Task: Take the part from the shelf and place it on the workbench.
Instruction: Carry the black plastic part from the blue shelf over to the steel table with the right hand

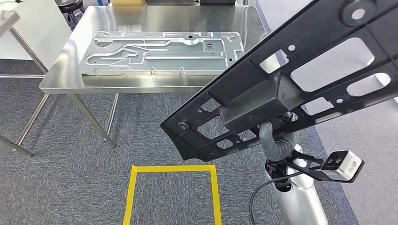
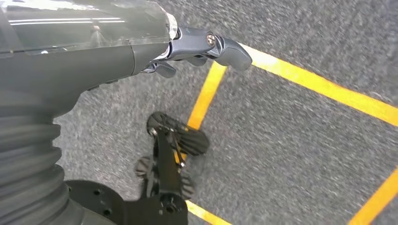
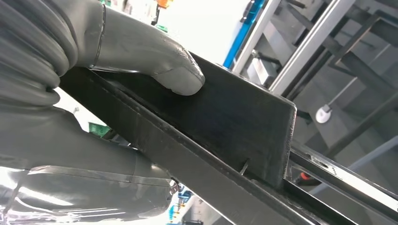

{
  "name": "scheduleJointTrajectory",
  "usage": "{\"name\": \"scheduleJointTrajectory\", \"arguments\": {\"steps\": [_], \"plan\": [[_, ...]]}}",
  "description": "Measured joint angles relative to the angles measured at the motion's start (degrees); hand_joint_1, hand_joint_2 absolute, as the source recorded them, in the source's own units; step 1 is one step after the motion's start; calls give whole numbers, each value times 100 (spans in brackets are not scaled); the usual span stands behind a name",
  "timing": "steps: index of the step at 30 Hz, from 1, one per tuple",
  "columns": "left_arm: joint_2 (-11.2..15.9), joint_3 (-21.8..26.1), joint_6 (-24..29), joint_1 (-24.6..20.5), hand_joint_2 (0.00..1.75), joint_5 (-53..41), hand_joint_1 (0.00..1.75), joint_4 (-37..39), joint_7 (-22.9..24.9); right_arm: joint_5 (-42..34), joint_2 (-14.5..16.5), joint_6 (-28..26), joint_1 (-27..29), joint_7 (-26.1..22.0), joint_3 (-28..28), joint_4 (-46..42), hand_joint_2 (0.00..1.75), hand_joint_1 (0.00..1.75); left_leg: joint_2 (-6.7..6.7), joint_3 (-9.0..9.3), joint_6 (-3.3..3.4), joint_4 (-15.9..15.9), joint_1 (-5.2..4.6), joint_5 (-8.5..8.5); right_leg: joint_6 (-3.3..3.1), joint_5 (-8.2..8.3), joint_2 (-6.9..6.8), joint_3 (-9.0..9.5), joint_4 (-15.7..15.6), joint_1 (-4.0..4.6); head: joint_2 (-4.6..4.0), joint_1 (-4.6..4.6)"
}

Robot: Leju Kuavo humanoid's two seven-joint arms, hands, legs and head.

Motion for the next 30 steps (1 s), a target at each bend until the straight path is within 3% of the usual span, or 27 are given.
{"name": "scheduleJointTrajectory", "arguments": {"steps": [2, 3, 6, 8, 11, 12, 13, 14, 16, 18, 21, 23, 26, 27, 28, 30], "plan": [[-5, 1, 10, -8, 175, 14, 0, 0, 2, 5, -1, 2, -10, 9, 8, 19, 175, 175, -2, 106, -73, 2, -2, -116, -56, 460, -29, 123, -547, 19, 0, 0], [-5, 2, 15, -13, 175, 23, 0, 0, 2, 20, 0, -4, -16, 23, 13, 30, 175, 175, -1, 138, -115, 8, -6, -148, -104, 557, -31, 140, -656, 32, 0, 1], [-9, 4, 18, -19, 175, 54, 0, 1, -2, 200, -8, -88, -68, 125, 25, 49, 175, 175, 5, 138, -208, 144, 1, -143, -266, 518, -12, 219, -698, 47, 0, 3], [-14, 8, 17, -24, 175, 72, 0, 2, -7, 360, -10, -170, -113, 176, 41, 57, 175, 175, 5, -104, -235, 598, 17, -210, -345, 463, -33, 329, -731, 50, 0, 2], [-18, 22, 19, -13, 175, 84, 0, 2, -11, 485, -10, -232, -139, 203, 73, 75, 175, 175, 5, -756, -255, 1555, 20, -607, -402, 343, -84, 452, -738, 89, 0, 1], [-18, 26, 19, -1, 175, 84, 0, 2, -11, 498, -10, -237, -139, 205, 77, 82, 175, 175, 5, -904, -247, 1680, 17, -679, -408, 296, -94, 503, -737, 106, 0, 2], [-19, 30, 18, 10, 175, 82, 0, 2, -11, 496, -10, -239, -139, 207, 79, 87, 175, 175, 5, -964, -232, 1622, 14, -635, -411, 247, -101, 565, -737, 123, 0, 2], [-19, 31, 17, 17, 175, 80, 0, 2, -12, 480, -10, -235, -141, 208, 81, 90, 175, 175, 6, -929, -200, 1374, 5, -460, -411, 194, -108, 638, -736, 140, 0, 2], [-10, 32, 15, 26, 175, 74, 0, 2, -16, 428, -10, -222, -150, 208, 91, 91, 175, 175, 21, -734, -101, 634, -43, 85, -400, 91, -128, 768, -736, 167, 0, 2], [1, 34, 10, 27, 175, 67, 0, 2, -22, 398, -11, -217, -157, 209, 106, 91, 175, 175, 41, -612, -27, 189, -102, 350, -356, 20, -133, 820, -747, 168, 0, 2], [1, 37, 19, 32, 175, 77, 0, 1, -29, 391, -14, -219, -167, 217, 125, 80, 175, 175, 29, -499, 30, 63, -99, 361, -251, 8, -115, 856, -663, 154, 0, 1], [-4, 39, 27, 15, 175, 89, 0, 0, -31, 386, -16, -217, -197, 219, 133, 69, 175, 175, 13, -380, 71, 11, -67, 339, -180, -81, -81, 727, -331, 141, 0, 2], [-13, 46, 33, -15, 175, 103, 0, 1, -32, 389, -16, -220, -232, 237, 151, 67, 175, 175, -12, -288, 95, -2, -52, 256, -97, -471, -45, 87, 649, 91, 0, 2], [-17, 50, 33, -13, 175, 108, 0, 1, -32, 392, -16, -223, -235, 249, 159, 68, 175, 175, -23, -251, 91, 0, -52, 220, -88, -526, -43, -91, 844, 73, 0, 2], [-22, 55, 32, -8, 175, 111, 0, 1, -33, 396, -17, -226, -242, 266, 168, 69, 175, 175, -34, -202, 84, 2, -50, 179, -86, -459, -43, -179, 850, 59, 0, 2], [-33, 67, 25, -4, 175, 115, 0, 2, -35, 397, -19, -228, -279, 293, 180, 70, 175, 175, -52, -72, 58, 4, -45, 88, -87, 17, -43, -52, 274, 42, 0, 2]]}}
